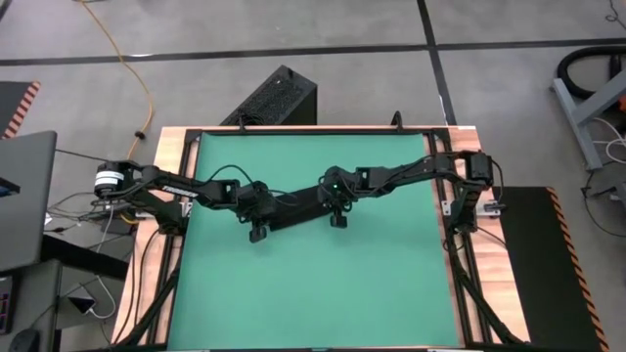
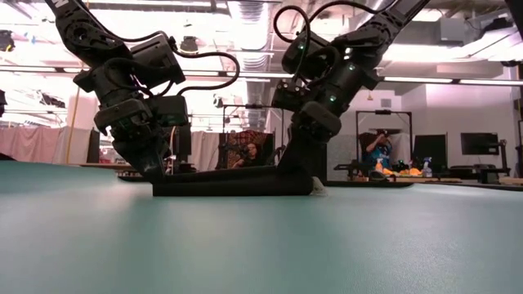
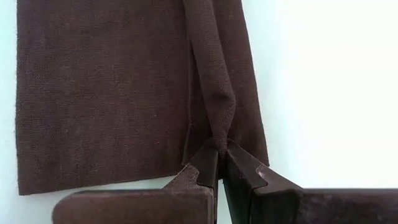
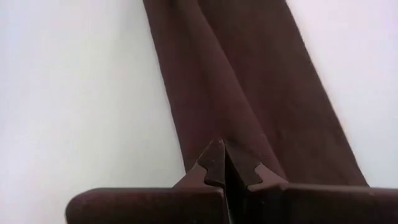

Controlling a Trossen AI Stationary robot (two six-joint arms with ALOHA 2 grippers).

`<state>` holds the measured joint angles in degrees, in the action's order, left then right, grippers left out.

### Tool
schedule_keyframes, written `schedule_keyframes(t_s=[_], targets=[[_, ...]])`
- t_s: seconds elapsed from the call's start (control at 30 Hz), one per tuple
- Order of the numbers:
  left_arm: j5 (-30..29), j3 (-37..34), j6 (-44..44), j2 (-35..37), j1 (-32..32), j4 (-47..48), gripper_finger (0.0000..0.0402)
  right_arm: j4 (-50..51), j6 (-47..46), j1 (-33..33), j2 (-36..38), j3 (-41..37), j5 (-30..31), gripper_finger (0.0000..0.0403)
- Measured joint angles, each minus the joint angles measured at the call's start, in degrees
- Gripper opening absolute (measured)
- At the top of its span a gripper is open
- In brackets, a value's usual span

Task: Roll napkin
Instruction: Roll the black table napkin

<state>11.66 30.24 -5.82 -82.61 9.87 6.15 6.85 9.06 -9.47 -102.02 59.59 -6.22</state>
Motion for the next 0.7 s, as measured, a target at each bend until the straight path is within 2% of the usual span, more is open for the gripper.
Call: schedule_keyframes(t_s=[0.7], targets=[[0.0,0.0,0.0,0.0,0.0,0.0,0.0,0.6,-2.1,-1.3,-0.3,0.0,0.2,0.0013]])
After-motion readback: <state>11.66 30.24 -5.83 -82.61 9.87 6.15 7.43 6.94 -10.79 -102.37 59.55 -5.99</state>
